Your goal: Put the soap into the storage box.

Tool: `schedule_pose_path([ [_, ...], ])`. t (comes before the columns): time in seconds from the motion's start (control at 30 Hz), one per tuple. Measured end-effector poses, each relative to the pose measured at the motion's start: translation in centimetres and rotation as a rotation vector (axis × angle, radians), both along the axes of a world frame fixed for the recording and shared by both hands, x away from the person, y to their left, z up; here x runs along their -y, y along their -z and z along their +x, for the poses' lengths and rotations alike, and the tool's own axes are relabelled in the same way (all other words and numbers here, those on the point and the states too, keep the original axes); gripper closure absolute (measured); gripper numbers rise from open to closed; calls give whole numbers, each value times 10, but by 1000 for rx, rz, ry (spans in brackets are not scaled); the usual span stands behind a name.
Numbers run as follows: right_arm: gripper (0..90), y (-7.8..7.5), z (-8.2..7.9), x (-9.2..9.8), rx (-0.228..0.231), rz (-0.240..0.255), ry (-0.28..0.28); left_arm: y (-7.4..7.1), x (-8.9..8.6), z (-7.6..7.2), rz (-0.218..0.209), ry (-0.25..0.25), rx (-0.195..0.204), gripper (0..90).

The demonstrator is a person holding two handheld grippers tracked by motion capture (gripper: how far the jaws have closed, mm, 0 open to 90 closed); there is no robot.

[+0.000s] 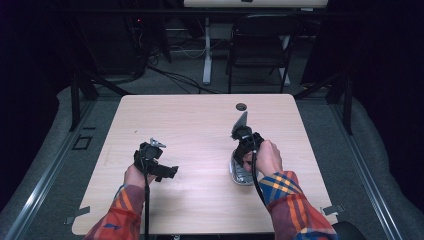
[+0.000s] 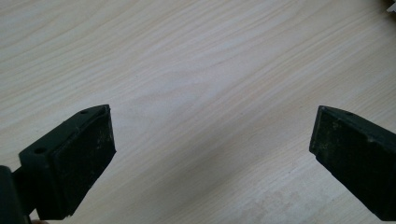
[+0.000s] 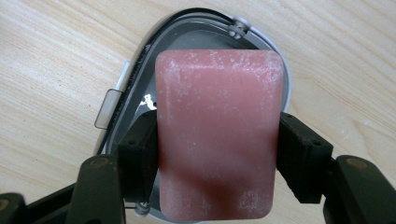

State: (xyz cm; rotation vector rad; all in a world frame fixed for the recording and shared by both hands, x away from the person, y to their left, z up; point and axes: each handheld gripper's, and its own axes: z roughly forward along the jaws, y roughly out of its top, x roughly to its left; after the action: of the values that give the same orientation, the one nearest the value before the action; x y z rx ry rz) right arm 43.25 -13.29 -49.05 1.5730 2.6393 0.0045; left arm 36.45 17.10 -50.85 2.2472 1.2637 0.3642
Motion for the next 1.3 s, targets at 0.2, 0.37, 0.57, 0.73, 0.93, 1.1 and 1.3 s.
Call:
schedule_pose_path([
  [0.2,370,2,2,-1,-6,-1,6,0,-1,0,-2,2,-8,1],
  [0.37,370,6,1,0,10,28,42,0,0,0,-3,8,-11,1],
  [0.57,369,3,0,2,15,24,41,0,0,0,-3,8,-8,1],
  [0.73,372,1,-3,5,22,43,49,0,0,0,-1,8,-11,1],
  [0.93,374,-2,-5,5,3,43,20,0,1,0,7,13,-12,1],
  [1.1,374,-2,-7,4,-10,43,16,0,1,0,10,16,-14,1],
  [1.3,372,-3,-9,5,-5,62,33,0,1,0,10,16,-14,1],
])
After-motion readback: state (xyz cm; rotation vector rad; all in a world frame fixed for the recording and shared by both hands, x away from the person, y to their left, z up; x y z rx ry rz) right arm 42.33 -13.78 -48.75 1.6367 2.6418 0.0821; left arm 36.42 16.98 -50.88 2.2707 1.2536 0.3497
